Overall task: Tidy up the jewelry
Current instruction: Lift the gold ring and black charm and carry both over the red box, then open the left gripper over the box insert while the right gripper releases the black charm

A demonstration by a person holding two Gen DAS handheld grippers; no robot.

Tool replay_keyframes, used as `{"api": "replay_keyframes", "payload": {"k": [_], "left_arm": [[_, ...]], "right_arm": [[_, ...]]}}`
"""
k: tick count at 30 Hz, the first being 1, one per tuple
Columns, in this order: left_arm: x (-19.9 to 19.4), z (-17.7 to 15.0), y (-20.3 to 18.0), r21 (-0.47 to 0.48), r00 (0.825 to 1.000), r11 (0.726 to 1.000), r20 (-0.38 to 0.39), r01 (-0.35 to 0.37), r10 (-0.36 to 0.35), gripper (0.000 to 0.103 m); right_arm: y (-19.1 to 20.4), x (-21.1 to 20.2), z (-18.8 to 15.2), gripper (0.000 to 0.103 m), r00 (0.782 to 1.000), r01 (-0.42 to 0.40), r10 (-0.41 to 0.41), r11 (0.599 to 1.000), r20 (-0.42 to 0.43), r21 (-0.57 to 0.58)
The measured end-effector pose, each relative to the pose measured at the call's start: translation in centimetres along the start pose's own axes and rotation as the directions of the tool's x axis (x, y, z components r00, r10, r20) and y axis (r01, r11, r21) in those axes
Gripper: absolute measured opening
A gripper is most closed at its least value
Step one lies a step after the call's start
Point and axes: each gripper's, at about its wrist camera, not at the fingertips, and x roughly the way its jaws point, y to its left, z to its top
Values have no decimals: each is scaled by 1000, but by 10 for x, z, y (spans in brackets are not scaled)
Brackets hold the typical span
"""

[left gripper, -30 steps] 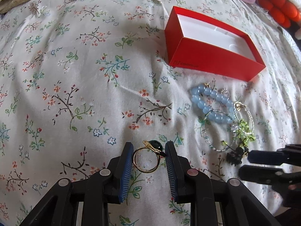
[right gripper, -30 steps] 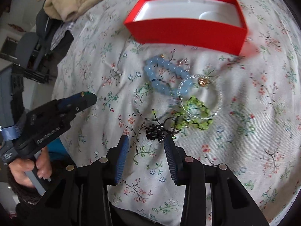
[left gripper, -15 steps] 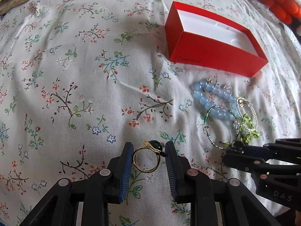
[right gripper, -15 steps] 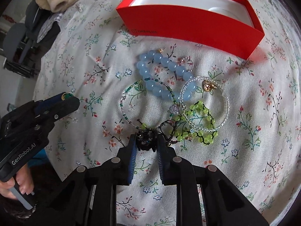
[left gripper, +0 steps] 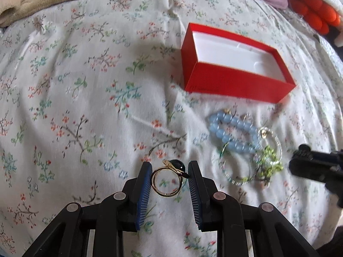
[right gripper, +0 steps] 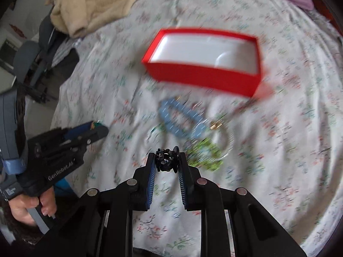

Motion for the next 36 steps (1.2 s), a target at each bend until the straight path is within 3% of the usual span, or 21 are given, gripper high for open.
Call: {"api": "replay_keyframes", "payload": {"k": [13, 23, 29, 36], "left_arm": [[1, 55, -40, 34, 994, 998, 94, 44, -47, 28], [22, 90, -55, 104, 979, 993, 192, 52, -72, 28], [32, 101, -57, 145, 969, 988, 230, 57, -89, 28], [46, 103, -62, 154, 976, 988, 211, 20, -52, 28]], "right_arm": [[-50, -28, 51, 22, 982, 86, -100, 992, 162, 90], [-54, -6, 81, 22, 958, 127, -129, 992, 256, 23], [-49, 9, 91, 22, 954, 129, -121, 992, 275, -10], [-53, 13, 92, 22, 955, 125, -121, 992, 270, 1]]}}
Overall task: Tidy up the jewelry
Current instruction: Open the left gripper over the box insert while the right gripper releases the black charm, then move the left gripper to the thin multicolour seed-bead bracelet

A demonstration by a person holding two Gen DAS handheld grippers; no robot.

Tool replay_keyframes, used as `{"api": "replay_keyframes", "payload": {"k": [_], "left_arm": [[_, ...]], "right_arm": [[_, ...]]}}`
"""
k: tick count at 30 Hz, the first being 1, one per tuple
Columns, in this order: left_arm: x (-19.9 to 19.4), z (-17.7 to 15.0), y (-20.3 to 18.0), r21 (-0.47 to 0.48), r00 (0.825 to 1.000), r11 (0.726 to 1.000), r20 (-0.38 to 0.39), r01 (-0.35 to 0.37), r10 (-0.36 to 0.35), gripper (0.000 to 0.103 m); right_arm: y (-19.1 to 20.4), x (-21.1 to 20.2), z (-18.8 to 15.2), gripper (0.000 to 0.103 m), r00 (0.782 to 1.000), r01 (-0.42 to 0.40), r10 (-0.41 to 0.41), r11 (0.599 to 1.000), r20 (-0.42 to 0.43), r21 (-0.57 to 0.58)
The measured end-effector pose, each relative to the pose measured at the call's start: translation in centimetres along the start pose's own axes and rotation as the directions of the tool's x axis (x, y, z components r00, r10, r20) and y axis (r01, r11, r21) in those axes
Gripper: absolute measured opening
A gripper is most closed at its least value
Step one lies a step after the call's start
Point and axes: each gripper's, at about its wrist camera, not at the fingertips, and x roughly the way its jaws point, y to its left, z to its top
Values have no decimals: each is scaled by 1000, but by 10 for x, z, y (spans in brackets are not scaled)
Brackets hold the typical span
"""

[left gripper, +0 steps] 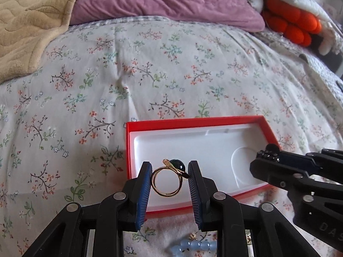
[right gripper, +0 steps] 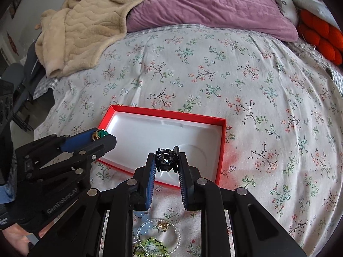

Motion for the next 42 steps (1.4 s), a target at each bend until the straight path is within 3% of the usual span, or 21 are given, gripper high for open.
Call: {"api": "replay_keyframes", "payload": {"k": [12, 16, 21, 29, 35, 42], "left_arm": [[2, -4, -8, 47, 999, 998, -9, -40, 41, 32], [-3, -5, -10, 58, 999, 997, -5, -47, 47, 46], [-19, -7, -11, 67, 999, 996, 13, -52, 51, 57], [-44, -21, -8, 54, 998, 996, 15, -65, 65, 85], [-62, -33, 2, -6, 997, 997, -1, -76, 76, 95], [-73, -50, 13, -62, 993, 992, -65, -107, 103, 98]], "right_arm": [[0, -5, -2, 23, 999, -30, 30, 999, 14, -13], [-2, -10, -2, 24, 999, -24, 24, 1000, 21, -15], [-6, -22, -5, 38, 999, -25, 25, 1000, 30, -6], [-7, -50, -16, 59, 999, -9, 9, 1000, 50, -3], [-8, -66, -31, 65, 999, 16, -17, 1000, 40, 19], [-7, -77, -52, 70, 998, 63, -63, 997, -4, 43]]}}
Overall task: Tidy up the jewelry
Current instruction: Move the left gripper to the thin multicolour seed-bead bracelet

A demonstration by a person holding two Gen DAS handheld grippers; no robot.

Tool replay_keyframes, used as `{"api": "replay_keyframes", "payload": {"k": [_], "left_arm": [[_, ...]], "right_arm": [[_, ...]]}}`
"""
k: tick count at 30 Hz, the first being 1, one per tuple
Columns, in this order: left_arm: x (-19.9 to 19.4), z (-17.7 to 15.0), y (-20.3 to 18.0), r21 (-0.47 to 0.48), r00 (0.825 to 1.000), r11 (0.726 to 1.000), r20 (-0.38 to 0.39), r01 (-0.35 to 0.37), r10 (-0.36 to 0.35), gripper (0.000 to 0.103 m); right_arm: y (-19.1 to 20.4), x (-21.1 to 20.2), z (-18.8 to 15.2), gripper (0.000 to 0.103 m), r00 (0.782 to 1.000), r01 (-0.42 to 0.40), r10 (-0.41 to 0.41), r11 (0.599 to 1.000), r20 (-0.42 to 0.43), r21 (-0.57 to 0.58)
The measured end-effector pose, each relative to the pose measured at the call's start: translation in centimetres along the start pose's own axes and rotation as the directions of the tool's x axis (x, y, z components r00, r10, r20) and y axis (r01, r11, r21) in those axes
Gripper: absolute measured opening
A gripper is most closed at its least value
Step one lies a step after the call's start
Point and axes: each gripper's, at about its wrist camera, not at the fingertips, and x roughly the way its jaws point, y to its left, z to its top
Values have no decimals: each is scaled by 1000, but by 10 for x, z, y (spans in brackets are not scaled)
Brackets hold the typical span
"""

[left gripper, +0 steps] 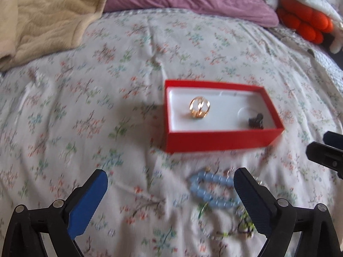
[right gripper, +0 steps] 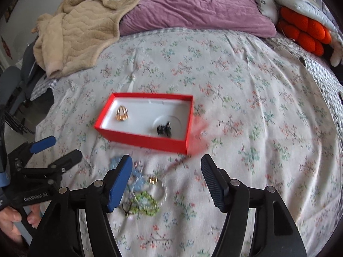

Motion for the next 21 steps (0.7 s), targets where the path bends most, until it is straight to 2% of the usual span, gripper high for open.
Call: {"api": "replay_keyframes", "payload": {"k": [3, 12, 21], "left_arm": [[-3, -9, 4, -10, 1000, 1000, -24, -16, 16, 99], [-9, -34, 18, -36, 997, 999, -80, -6, 3, 99], [-5, -56, 38, -18, 994, 999, -108, -30, 27, 99]], "right_arm": [[2, -2, -11, 70, 1000, 6, -6, 1000, -30, 4], [7, -3, -33, 70, 997, 7, -7, 1000, -71, 3], [-8, 12, -47, 70, 992, 14, -9, 999, -123, 38]]}}
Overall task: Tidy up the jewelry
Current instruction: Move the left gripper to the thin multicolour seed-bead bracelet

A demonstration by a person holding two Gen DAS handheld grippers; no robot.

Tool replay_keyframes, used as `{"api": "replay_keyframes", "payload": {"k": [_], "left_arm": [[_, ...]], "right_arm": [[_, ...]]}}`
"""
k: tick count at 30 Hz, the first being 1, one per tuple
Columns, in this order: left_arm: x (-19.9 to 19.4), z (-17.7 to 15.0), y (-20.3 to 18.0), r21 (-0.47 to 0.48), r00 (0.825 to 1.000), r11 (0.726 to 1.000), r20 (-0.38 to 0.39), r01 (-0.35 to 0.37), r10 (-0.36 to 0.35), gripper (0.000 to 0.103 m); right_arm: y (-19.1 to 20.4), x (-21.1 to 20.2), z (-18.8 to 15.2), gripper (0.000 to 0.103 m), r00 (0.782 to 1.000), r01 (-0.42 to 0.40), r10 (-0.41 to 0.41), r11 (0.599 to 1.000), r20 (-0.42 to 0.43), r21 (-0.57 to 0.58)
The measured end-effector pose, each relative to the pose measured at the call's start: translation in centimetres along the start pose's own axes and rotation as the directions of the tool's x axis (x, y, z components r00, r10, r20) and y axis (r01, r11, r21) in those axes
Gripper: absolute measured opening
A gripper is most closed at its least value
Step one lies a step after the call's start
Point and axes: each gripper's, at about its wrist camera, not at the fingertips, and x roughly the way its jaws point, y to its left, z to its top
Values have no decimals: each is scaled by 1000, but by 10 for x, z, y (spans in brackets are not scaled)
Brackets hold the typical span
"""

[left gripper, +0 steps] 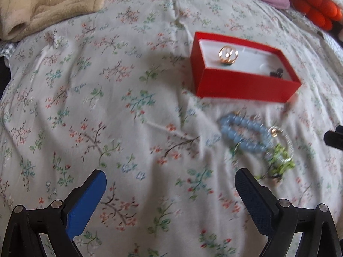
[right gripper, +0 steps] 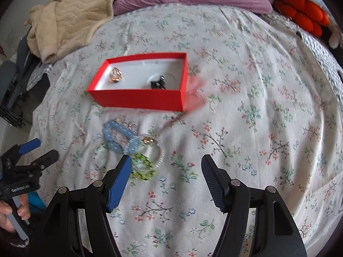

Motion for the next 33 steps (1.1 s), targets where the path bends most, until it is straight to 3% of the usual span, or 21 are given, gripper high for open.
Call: {"api": "replay_keyframes", "payload": {"k": [14, 24, 30, 33], "left_arm": [[26, -18, 27, 5, 999, 1000, -40, -18, 18, 99], [31, -14, -3, 56, 994, 993, -37, 101, -99, 98], [41, -8, -26, 68, 982, 981, -56, 181, -178, 77], [47, -6, -36, 79, 977, 975, -66, 206, -201, 59]], "right_arm": [[-24, 30, -14, 70, 997, 67, -68, 997, -40, -28], [-20, 41, -14, 70, 996, 60, -64, 997, -64, -55], [-14, 46, -12, 70, 996, 48, -53, 997, -77, -63], [-12, 46, -11, 70, 996, 46, -51, 997, -73, -61]]}}
